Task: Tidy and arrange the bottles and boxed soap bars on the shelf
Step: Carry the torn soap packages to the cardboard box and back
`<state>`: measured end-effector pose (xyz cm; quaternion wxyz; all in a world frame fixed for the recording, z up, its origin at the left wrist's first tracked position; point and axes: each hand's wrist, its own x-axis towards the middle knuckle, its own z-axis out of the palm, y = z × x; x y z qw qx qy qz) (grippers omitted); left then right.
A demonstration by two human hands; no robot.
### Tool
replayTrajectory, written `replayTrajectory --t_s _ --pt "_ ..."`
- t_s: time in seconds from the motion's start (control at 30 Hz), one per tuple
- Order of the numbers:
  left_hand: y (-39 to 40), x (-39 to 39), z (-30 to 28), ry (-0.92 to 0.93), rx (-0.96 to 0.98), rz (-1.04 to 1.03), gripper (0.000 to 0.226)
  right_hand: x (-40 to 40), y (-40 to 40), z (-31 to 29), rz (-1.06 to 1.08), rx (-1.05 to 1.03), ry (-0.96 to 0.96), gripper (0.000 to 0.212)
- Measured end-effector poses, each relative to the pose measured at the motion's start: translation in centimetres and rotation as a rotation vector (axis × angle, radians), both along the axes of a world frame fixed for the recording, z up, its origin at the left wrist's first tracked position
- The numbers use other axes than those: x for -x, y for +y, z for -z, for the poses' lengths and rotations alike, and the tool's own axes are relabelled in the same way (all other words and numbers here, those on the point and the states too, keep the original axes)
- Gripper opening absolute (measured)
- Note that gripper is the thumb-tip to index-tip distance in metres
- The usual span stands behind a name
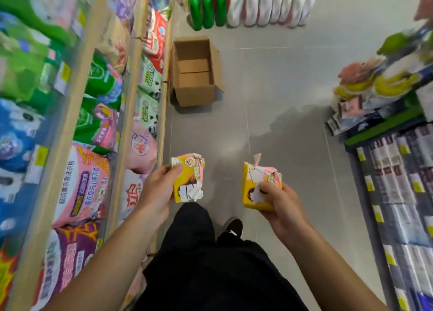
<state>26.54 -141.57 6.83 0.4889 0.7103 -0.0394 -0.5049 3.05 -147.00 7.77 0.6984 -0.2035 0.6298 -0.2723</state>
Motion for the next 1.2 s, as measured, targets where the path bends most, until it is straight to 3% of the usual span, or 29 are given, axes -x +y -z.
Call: replayTrajectory --t_s 0.27,0.43,0.57,0.67,0.83,0.93,1.2 --pt "-18.1 -5.1 2.8 0.099 0.032 -0.111 0.01 -6.0 -19.5 1.5 -0.063 0.048 0.021 0.02" --pt "-31.1 -9.9 2.7 0.082 -0.012 -0.013 0.018 -10.8 -31.1 0.3 -0.055 0.084 0.077 0.018" --pt "-40.6 -13.2 2.5 -0.037 -0.023 0.146 0.014 -13.6 -39.5 -0.5 -0.072 0.112 0.107 0.015" --pt "-47.1 -15.0 3.3 -0.073 -0.031 0.14 0.013 -14.9 -46.3 0.1 -0.073 0.13 0.103 0.015" --pt "-56.6 -16.6 6.1 -0.037 -0.056 0.003 0.01 -17.2 -59.5 2.8 -0.102 0.061 0.089 0.017" --pt "-61.8 -17.5 7.3 -0.017 -0.089 -0.139 0.019 -19.3 -68.1 3.7 -0.238 0.051 0.088 0.018" --pt "-71.0 -20.5 7.9 -0.045 -0.126 -0.555 0.014 -28.4 -85.6 4.4 -0.687 0.068 0.115 0.015"
